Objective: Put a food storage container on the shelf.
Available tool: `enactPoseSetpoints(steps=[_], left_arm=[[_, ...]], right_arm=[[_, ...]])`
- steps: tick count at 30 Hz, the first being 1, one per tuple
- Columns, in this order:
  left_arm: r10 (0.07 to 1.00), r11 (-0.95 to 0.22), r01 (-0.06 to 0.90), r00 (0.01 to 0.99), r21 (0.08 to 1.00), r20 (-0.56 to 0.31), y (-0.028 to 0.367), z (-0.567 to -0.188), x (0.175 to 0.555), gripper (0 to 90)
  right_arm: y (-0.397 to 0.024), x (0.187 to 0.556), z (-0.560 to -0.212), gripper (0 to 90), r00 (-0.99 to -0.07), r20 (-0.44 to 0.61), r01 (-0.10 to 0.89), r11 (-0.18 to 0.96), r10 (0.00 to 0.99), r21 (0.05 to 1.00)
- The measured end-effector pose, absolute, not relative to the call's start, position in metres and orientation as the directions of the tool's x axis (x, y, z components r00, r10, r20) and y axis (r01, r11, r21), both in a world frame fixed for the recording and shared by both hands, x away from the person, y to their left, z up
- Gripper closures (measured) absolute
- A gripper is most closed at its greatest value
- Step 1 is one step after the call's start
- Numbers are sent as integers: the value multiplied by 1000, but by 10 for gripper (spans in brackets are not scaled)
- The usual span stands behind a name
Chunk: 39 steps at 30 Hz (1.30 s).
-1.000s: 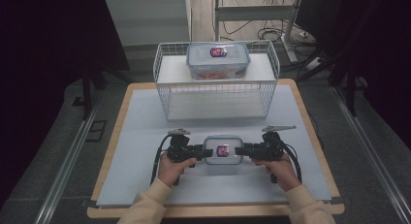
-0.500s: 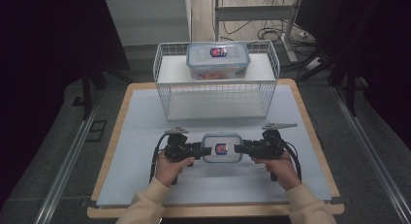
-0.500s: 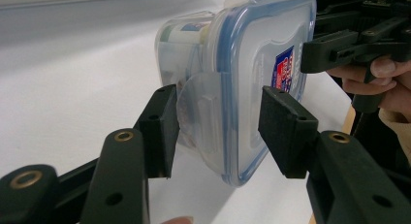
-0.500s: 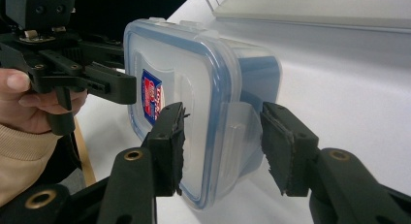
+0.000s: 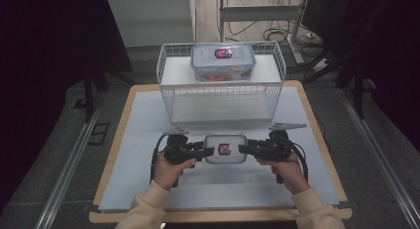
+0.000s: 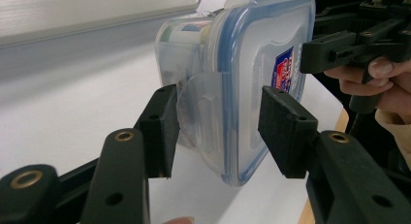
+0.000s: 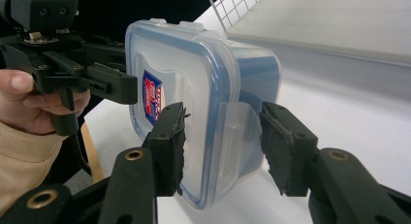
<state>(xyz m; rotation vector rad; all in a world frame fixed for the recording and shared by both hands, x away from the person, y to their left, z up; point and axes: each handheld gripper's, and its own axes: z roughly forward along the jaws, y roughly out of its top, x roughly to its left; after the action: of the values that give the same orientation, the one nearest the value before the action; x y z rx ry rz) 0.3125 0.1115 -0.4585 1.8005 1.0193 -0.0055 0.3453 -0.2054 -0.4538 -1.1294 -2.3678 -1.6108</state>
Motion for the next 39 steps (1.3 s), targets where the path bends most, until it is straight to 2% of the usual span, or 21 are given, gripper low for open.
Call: enactPoseSetpoints(steps=[26, 39], left_arm=[[639, -99, 574, 663, 813, -391, 124, -396, 345, 502], [632, -61, 559, 663, 827, -401, 129, -373, 353, 502]], right_arm=[[-195, 379, -394, 527, -760, 397, 540, 160, 514, 827], [-190, 388, -363, 527, -776, 360, 506, 170, 517, 846]])
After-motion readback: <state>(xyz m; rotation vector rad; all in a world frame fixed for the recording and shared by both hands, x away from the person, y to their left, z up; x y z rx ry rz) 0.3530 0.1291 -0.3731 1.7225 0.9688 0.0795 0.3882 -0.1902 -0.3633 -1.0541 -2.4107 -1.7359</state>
